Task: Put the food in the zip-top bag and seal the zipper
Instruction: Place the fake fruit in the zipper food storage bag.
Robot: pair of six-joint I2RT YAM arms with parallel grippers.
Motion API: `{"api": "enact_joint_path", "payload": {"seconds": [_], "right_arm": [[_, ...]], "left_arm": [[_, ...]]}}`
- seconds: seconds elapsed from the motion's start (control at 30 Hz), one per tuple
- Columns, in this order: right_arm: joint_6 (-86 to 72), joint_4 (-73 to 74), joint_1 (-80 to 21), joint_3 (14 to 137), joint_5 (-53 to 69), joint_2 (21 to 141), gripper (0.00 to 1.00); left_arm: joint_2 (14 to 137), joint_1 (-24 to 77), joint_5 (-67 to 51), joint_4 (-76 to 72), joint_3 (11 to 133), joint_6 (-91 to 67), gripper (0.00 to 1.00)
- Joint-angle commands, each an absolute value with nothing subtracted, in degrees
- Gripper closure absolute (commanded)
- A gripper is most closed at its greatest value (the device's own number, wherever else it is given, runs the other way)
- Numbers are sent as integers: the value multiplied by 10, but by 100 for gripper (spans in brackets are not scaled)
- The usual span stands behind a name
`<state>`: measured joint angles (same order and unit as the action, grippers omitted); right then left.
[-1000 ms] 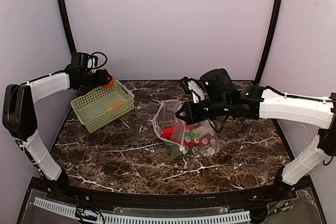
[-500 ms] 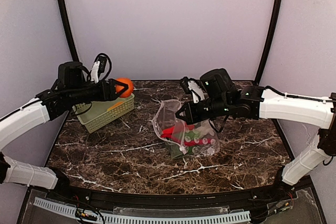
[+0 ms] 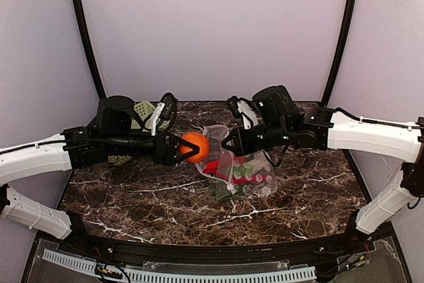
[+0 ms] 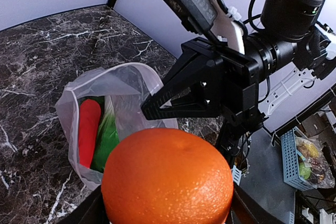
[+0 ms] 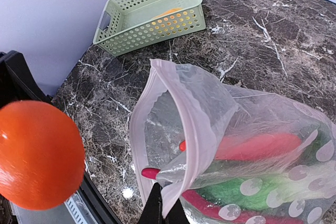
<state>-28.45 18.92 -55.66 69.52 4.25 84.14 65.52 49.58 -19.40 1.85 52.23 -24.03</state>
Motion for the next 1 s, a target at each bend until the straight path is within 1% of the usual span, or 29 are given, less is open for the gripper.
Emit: {"api": "enact_joint_path", "payload": {"seconds": [0.0, 0.3, 0.4, 0.77, 0.97], "right_arm": [[-291, 175, -555, 709, 43, 834, 100], [-289, 173, -561, 707, 50, 832, 100], [-288, 173, -561, 709, 52, 831, 100], [-280, 170, -572, 718, 66, 836, 100], [-279, 166, -576, 721, 70, 844, 100]], "left_arm": [[690, 518, -158, 3, 520, -243, 38], [761, 532, -116, -53, 536, -274, 38], [774, 532, -69, -45, 540, -287, 38], [831, 532, 18, -8, 577, -317, 37], [870, 532, 24, -3, 614, -326, 34]]}}
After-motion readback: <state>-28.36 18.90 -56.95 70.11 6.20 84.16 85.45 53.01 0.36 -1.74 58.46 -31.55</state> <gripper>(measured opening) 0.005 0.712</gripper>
